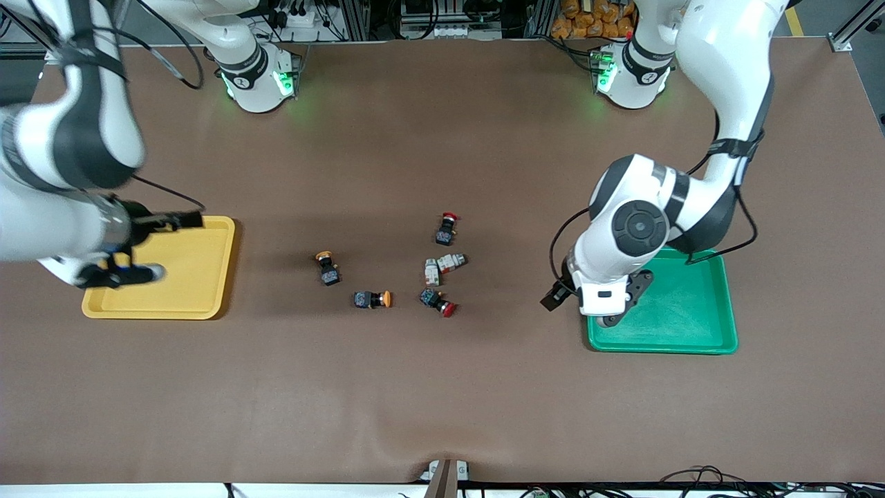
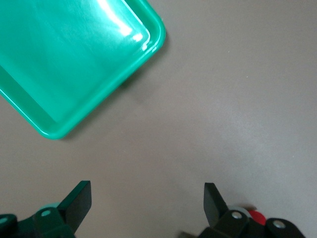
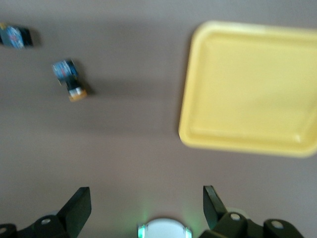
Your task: Place green and yellow buttons in trays
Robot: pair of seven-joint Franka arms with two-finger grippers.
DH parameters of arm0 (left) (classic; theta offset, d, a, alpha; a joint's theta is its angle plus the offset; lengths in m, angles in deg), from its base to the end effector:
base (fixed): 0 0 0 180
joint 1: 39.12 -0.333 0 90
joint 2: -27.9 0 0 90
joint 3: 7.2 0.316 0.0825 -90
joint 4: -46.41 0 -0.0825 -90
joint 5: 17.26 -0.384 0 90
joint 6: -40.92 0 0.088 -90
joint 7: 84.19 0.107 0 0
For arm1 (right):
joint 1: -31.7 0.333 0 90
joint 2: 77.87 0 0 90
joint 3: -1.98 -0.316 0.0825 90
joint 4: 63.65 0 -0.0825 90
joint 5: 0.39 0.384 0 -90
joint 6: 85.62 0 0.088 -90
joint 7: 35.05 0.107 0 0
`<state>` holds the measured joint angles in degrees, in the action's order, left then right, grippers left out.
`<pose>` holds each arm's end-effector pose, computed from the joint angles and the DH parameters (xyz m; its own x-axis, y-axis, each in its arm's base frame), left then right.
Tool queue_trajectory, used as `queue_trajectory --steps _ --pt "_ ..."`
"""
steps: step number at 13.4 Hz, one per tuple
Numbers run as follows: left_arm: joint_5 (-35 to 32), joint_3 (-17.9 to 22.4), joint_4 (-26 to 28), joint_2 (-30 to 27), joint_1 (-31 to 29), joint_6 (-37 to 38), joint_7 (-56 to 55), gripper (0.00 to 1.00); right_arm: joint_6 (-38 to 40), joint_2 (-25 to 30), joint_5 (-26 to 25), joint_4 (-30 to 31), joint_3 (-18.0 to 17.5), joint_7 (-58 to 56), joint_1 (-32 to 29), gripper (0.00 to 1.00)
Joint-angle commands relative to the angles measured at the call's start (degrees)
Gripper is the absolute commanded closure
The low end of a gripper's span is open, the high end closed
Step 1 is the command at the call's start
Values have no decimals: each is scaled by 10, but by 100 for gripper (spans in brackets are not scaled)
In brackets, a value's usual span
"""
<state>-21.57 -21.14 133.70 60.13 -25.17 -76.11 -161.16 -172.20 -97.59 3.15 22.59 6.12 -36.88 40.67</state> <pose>0.6291 -0.2990 0.3371 0.6538 0.7537 -0.0671 0.7548 -0.6558 -0.0117 0.6203 0.0648 0.4467 0.9376 0.1109 -0.3296 0.1015 -0.9938 -0.0456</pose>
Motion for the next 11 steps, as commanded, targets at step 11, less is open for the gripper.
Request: queue_trajectory --steps 11 --pt "-15 6 -4 94 125 -134 -342 0 -413 -85 9 170 5 12 149 0"
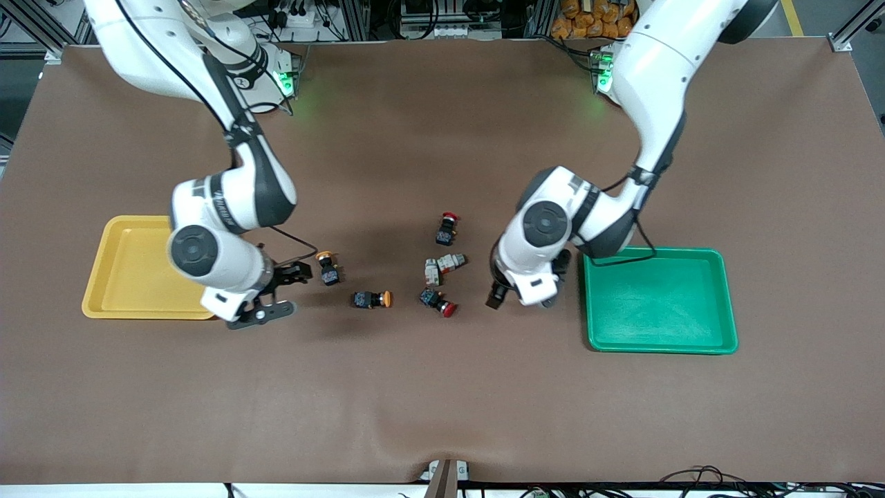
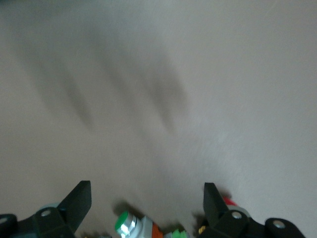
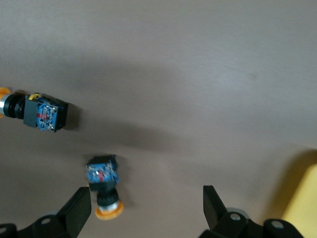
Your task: Place green and yellow buttons in trays
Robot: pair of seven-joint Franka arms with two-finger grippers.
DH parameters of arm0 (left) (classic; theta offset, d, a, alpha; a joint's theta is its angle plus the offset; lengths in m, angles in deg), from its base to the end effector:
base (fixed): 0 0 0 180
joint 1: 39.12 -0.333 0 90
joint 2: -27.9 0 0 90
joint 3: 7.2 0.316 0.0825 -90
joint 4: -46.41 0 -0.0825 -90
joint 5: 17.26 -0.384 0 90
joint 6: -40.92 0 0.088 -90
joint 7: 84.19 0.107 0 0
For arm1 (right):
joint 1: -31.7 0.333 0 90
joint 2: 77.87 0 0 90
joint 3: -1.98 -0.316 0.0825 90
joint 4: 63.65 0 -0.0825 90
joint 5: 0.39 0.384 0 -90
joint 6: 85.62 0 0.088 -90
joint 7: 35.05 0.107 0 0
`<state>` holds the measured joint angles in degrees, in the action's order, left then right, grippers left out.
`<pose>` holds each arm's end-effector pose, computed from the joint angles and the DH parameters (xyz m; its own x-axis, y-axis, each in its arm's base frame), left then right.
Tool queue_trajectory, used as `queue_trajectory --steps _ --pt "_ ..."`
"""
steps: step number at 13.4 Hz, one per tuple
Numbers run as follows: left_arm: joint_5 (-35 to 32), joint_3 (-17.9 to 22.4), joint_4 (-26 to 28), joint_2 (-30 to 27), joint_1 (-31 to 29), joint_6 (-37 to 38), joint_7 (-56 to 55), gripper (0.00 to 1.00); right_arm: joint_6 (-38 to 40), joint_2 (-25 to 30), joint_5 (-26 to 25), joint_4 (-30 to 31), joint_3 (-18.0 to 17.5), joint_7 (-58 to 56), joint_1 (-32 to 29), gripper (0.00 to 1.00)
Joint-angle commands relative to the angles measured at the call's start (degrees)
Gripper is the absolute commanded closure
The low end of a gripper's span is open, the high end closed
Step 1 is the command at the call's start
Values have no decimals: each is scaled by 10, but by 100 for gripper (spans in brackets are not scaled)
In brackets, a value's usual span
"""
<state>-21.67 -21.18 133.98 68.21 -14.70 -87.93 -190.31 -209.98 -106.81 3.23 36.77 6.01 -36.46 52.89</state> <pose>0.5764 -0.4184 0.2557 0.3669 0.9247 -0.1018 0.9298 -0.3679 0.0095 0.6219 0.1985 0.2763 0.9535 0.2889 -0.0853 0.2886 -0.9573 -0.0170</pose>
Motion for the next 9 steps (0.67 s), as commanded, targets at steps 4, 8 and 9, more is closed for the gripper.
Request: queue_trajectory --steps 4,8,9 --pt "-15 10 -9 35 46 -56 -160 0 -57 -29 10 28 5 17 36 0" --pt "-13 14 -12 39 56 -62 -218 0 -70 -63 10 28 5 18 58 0" --pt "-13 15 -14 43 59 -63 -226 0 -70 -67 10 28 5 18 61 0"
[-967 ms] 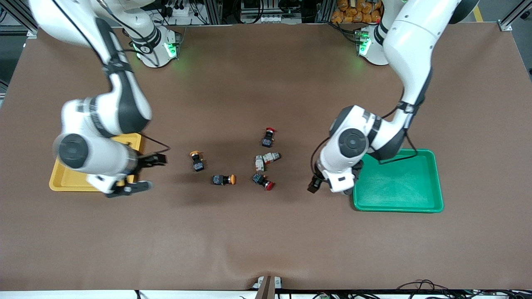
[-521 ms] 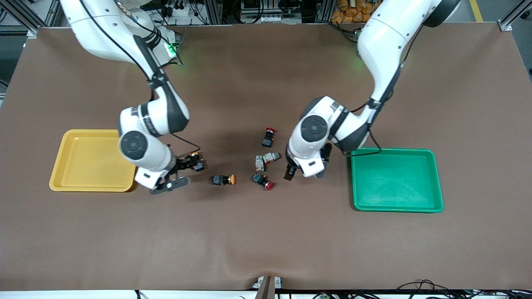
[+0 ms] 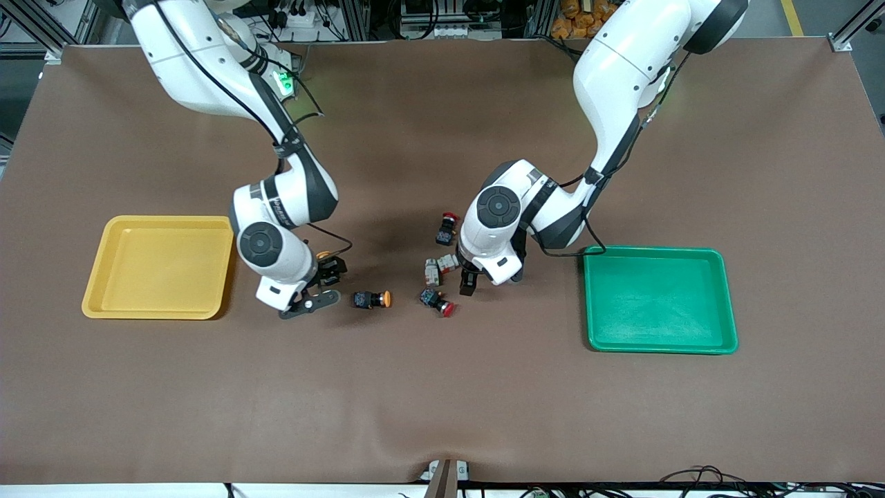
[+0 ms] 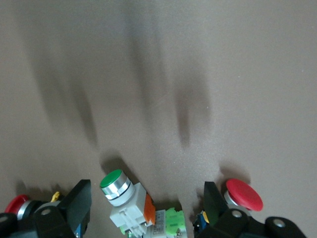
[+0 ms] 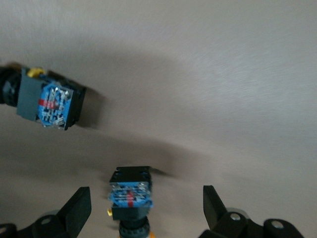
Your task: Place green and yellow buttons in trays
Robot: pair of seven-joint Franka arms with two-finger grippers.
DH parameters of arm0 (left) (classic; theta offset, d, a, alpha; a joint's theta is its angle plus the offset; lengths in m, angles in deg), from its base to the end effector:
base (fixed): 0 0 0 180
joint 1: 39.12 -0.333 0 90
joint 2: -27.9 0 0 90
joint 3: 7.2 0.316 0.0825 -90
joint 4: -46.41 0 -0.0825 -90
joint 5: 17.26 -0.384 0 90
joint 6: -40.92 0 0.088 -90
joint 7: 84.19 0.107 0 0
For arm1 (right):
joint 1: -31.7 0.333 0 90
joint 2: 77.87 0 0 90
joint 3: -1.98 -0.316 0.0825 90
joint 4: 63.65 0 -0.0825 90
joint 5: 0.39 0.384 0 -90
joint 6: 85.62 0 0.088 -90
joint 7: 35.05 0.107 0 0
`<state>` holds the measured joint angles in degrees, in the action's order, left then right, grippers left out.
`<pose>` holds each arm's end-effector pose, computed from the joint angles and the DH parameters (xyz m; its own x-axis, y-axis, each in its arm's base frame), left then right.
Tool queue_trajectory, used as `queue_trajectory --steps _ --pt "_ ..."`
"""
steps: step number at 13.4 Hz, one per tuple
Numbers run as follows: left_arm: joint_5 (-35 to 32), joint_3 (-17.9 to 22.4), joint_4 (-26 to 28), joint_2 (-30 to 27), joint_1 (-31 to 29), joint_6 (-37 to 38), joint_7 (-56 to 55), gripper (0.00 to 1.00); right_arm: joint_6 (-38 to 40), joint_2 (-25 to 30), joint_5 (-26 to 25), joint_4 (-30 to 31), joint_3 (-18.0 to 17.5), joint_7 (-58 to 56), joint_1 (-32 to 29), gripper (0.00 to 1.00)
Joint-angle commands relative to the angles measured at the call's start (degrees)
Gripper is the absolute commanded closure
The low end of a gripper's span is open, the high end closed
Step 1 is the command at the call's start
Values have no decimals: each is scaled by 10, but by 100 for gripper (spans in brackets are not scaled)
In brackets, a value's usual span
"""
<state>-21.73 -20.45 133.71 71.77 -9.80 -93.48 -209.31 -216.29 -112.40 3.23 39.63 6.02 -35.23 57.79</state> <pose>0.5473 -0.4640 0.2220 0.1130 0.9857 -0.1253 0.9935 -0.1133 0.0047 0.5919 0.2442 0.2012 0.9310 0.3440 -0.1223 0.3463 -0.9381 -0.0030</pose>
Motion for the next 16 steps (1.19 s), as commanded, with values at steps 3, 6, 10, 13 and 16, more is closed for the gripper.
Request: queue_trajectory --steps 3,6,10,13,16 --pt "-12 9 -12 10 14 -8 -42 0 -7 -19 26 0 5 5 17 0" --pt "-11 9 -21 10 14 -18 -90 0 -6 -24 26 0 5 4 19 62" --pt "-9 9 -23 17 25 -20 -122 0 8 -19 26 0 5 4 17 89" --pt "-8 9 -24 17 36 -27 -153 0 42 8 26 -2 7 4 12 89" --pt "-7 9 -24 22 41 -28 -181 0 81 56 25 -5 9 -3 -19 89"
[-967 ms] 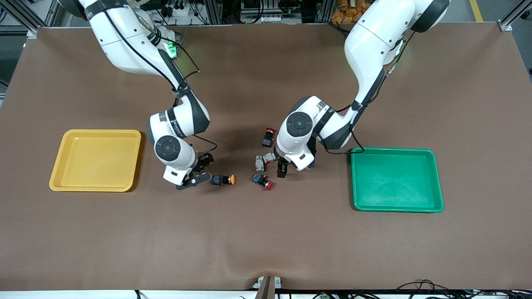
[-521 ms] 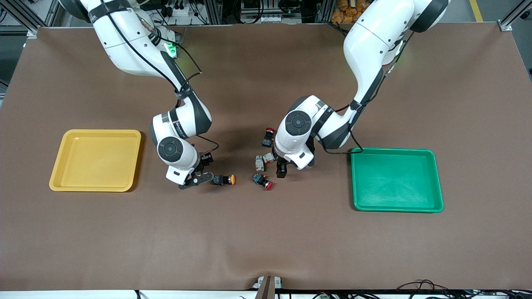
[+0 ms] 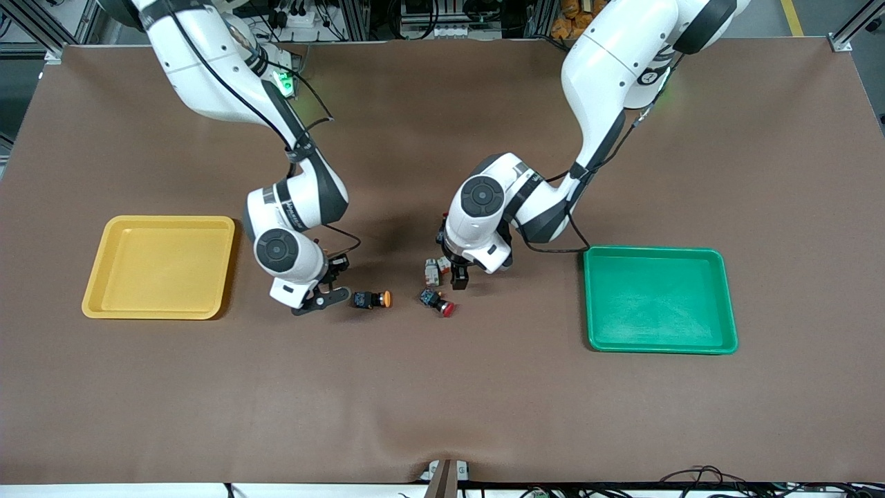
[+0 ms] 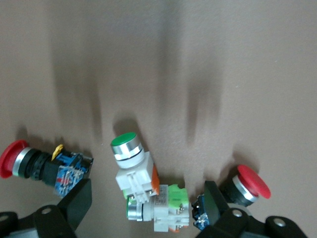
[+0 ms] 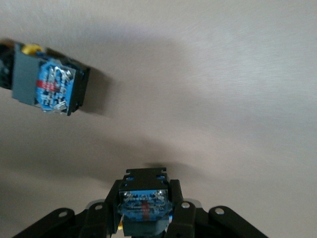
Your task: Place green and yellow buttons in trays
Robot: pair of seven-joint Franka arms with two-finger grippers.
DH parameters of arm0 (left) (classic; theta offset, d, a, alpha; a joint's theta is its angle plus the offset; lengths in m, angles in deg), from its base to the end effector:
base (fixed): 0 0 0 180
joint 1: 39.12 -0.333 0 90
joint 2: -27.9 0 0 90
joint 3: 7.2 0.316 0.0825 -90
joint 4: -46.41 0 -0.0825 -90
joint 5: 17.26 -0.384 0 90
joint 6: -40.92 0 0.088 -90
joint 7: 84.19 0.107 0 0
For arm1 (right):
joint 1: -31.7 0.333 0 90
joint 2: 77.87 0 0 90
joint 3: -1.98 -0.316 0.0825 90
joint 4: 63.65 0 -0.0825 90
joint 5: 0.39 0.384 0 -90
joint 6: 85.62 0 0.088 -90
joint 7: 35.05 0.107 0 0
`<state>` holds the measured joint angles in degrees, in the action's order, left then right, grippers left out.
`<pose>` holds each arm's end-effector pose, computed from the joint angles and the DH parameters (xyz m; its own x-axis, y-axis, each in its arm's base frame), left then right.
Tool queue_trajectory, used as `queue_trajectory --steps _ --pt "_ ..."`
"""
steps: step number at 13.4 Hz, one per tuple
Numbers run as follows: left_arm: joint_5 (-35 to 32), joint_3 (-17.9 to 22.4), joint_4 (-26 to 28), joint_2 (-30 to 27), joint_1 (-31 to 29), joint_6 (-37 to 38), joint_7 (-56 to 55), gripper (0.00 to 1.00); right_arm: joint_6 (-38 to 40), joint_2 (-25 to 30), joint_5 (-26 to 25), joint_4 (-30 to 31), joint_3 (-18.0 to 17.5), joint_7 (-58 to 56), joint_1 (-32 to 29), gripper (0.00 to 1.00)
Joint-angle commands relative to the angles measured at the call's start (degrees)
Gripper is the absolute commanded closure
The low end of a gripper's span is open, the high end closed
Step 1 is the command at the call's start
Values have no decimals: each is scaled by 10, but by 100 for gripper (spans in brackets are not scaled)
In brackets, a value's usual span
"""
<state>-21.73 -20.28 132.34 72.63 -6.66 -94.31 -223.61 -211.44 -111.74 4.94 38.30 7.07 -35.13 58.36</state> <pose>0.5282 -0.4952 0.2230 -0.0870 0.9863 -0.1399 0.9962 0.0862 -0.0115 0.5924 0.2416 0.2121 0.9325 0.3184 -0.1707 0.3205 -0.9471 -0.0158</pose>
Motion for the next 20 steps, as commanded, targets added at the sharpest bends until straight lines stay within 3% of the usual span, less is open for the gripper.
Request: queue_trajectory --steps 1,6,12,14,16,18,19,20 --pt "-8 7 -10 16 19 -20 -46 0 43 69 8 8 -1 -5 -39 89" --pt "-5 7 -18 26 23 -21 -79 7 75 121 5 9 1 -91 -149 88" --pt "-5 7 -20 40 23 -23 -81 7 74 99 4 11 1 -333 -315 88" --pt "-5 7 -20 40 23 -28 -82 12 71 78 1 9 1 -383 -348 87" --pt "-5 7 -25 43 23 -28 -82 14 66 64 -2 6 1 -417 -364 76" --pt "-5 7 -31 49 26 -28 -82 16 66 51 -1 0 1 -438 -379 15" --pt "-6 7 -31 49 28 -28 -82 17 66 50 0 -1 0 -437 -377 0" --pt "-6 7 -31 52 28 -28 -82 19 70 50 1 -3 0 -435 -373 0"
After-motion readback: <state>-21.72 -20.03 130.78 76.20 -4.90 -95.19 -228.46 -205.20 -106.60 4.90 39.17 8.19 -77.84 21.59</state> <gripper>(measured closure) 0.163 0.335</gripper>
